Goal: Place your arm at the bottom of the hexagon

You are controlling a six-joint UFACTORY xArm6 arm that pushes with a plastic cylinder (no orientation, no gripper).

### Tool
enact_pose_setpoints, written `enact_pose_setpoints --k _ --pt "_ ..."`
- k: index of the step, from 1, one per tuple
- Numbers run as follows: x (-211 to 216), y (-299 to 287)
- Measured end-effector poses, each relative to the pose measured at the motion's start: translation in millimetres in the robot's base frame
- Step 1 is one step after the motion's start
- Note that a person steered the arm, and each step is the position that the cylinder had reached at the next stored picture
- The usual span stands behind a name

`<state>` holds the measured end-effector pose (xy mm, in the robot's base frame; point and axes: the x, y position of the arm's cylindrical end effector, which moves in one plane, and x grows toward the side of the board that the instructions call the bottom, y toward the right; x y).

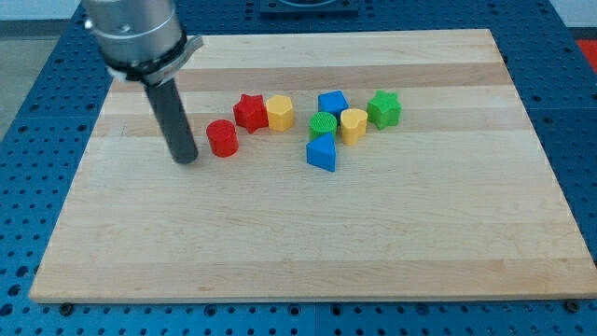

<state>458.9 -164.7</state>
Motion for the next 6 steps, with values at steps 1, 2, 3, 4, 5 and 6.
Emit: enact_pose_setpoints --k 1,2,3,4,5,6 --pt "23 38" --pt "-6 48" --pt "-38 32" --pt "-57 28" --pt "-20 28" --pt "2 81"
